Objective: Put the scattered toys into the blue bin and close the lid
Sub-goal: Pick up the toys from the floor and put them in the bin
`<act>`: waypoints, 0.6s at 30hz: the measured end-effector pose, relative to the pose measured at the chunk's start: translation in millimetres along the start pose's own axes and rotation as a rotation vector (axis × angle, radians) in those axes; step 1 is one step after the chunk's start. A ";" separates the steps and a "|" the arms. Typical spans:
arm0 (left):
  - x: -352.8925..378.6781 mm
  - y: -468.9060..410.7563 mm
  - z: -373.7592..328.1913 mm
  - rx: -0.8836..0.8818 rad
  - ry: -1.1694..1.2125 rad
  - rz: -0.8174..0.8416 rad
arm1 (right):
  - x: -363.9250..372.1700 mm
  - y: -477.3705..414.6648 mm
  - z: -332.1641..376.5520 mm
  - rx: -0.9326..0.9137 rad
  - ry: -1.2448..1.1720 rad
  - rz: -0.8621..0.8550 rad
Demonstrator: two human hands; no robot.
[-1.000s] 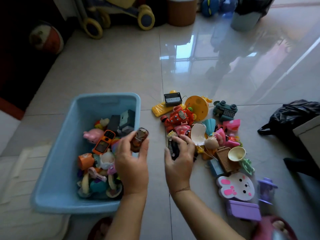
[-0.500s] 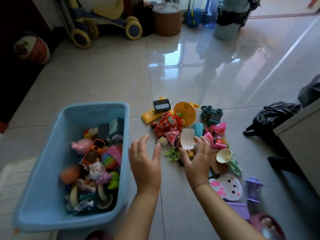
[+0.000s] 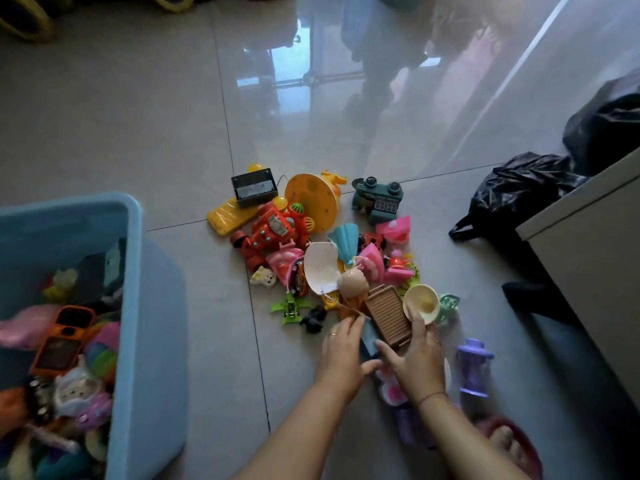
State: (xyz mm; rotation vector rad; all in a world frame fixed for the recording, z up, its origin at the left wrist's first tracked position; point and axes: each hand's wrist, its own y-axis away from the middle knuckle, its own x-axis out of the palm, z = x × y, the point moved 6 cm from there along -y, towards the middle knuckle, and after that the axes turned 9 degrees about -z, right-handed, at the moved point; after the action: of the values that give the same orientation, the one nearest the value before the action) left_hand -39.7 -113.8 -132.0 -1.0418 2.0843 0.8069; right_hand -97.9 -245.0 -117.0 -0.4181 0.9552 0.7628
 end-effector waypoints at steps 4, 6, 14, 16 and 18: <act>5.7 -11.2 2.3 0.019 0.004 -0.061 | 11.2 -13.6 0.1 0.004 -0.056 0.049; 4.9 -14.3 3.5 0.000 0.056 -0.103 | 10.6 -17.1 1.7 0.011 -0.102 0.045; 8.5 9.4 12.0 -0.109 0.052 0.000 | 3.4 1.2 13.0 -0.002 -0.169 0.022; 11.8 27.4 17.3 -0.088 0.127 0.066 | 5.4 11.4 15.0 -0.016 -0.153 0.042; 12.8 42.9 24.2 -0.062 0.147 0.129 | 8.3 20.3 16.7 -0.028 -0.130 0.067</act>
State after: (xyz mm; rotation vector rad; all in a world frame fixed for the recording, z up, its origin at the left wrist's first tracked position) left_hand -74.9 -79.9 -146.3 -1.0348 2.2826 0.8866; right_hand -100.5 -217.6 -115.1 -0.3577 0.8405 0.8545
